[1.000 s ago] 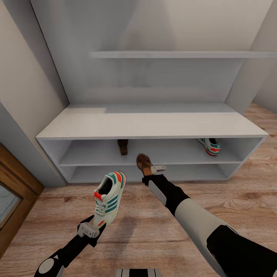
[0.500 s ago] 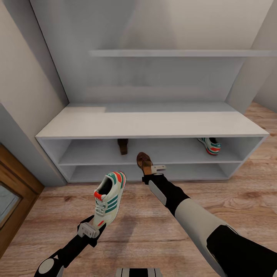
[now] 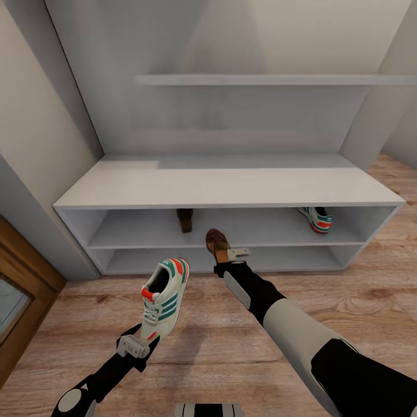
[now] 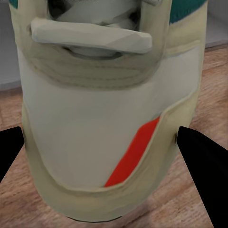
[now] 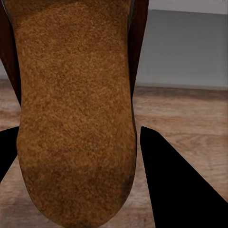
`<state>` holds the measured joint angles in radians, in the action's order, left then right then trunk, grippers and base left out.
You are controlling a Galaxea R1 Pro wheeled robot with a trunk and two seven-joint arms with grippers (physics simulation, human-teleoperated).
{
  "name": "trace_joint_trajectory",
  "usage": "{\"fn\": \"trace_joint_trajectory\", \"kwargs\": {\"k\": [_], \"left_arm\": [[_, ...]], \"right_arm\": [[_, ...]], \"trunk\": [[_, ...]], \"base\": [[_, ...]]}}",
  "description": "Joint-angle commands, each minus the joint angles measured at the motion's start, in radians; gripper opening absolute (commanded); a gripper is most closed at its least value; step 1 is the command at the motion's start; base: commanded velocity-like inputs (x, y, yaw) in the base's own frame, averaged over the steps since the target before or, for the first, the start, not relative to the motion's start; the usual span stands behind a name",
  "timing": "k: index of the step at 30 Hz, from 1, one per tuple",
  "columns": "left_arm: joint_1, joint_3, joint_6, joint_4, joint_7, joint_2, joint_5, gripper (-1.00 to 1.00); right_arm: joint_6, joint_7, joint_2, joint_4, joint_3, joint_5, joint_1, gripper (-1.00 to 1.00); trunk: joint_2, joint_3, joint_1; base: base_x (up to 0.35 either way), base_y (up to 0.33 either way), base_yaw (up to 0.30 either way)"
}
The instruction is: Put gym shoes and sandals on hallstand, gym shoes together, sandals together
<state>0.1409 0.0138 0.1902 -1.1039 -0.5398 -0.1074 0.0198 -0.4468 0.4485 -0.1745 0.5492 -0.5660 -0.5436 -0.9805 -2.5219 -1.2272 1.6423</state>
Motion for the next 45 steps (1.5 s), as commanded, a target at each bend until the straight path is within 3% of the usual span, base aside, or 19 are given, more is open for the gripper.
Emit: {"fn": "trace_joint_trajectory", "kwargs": {"k": [1, 45], "left_arm": [[0.0, 0.001, 0.0, 0.0, 0.0, 0.0, 0.0, -1.0], [-0.001, 0.0, 0.0, -0.001, 0.001, 0.0, 0.0, -1.0]], "right_arm": [[0.002, 0.001, 0.0, 0.001, 0.0, -0.002, 0.0, -1.0], [0.036, 0.002, 0.0, 0.002, -0.005, 0.001, -0.003, -1.0]], "trunk": [[0.0, 0.0, 0.0], [0.0, -0.01, 0.0]], "base": [[0.0, 0.0, 0.0], [0.0, 0.0, 0.0]]}}
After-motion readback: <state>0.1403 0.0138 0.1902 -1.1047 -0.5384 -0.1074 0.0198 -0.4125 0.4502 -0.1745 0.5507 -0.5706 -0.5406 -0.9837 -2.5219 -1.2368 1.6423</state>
